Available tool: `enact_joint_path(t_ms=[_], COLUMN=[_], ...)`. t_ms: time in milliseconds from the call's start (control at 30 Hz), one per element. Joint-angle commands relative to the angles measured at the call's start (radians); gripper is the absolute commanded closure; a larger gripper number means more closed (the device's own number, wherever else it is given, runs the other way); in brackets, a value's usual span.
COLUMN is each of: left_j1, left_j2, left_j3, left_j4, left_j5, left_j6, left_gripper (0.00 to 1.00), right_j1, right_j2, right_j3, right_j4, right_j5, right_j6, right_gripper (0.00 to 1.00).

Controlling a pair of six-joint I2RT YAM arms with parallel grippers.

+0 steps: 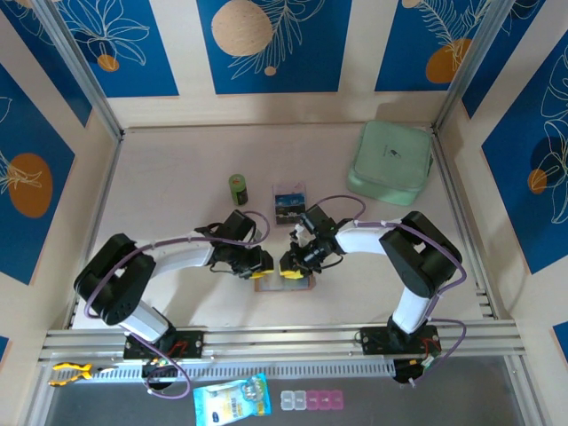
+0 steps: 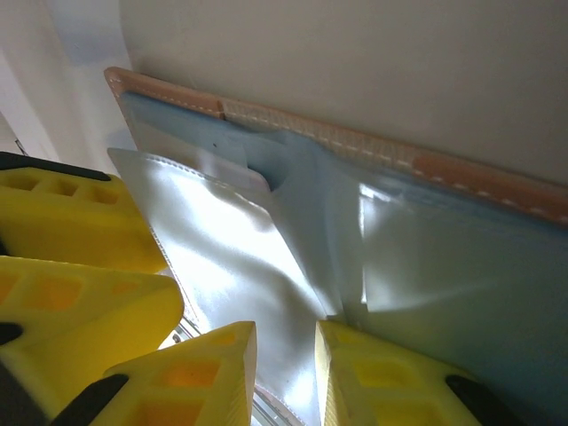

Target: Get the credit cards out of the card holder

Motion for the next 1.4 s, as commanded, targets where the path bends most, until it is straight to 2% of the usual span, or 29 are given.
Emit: enact_joint_path(t_ms=[0, 267, 367, 600, 967, 1133, 1367], left_j1=[-0.008, -0.009, -0.009, -0.018, -0.07, -0.092, -0.108], left_j2=[0.016, 0.01, 0.001, -0.022, 0.038, 0.104, 0.18], left_j3=[-0.001, -0.014, -0.003, 0.027, 0.118, 0.155, 0.201], left_j4=[0.013, 0.103, 0.1, 0.073, 0.078, 0.108, 0.14], left_j5=[0.01, 0.046, 0.057, 0.065, 0.073, 0.085, 0.102], left_j6=[-0.015, -0.052, -0.052, -0.054, -0.065, -0.072, -0.069], left_gripper=[0.67, 0.76, 0.76, 0.7, 0.68, 0.6, 0.54], right_j1=[-0.005, -0.005, -0.001, -0.007, -0.045, -0.075, -0.107], right_j2=[0.026, 0.011, -0.033, -0.161, -0.32, -0.38, -0.459], right_j3=[-0.025, -0.026, -0.023, -0.006, 0.009, -0.006, -0.025], right_j4=[0.009, 0.002, -0.014, -0.102, -0.236, -0.27, -0.31], right_j5=[0.002, 0.0, 0.01, 0.085, 0.153, 0.163, 0.181], right_j6=[0.01, 0.015, 0.022, 0.017, -0.014, -0.017, -0.02], right_gripper=[0.74, 0.74, 0.73, 0.71, 0.7, 0.7, 0.66])
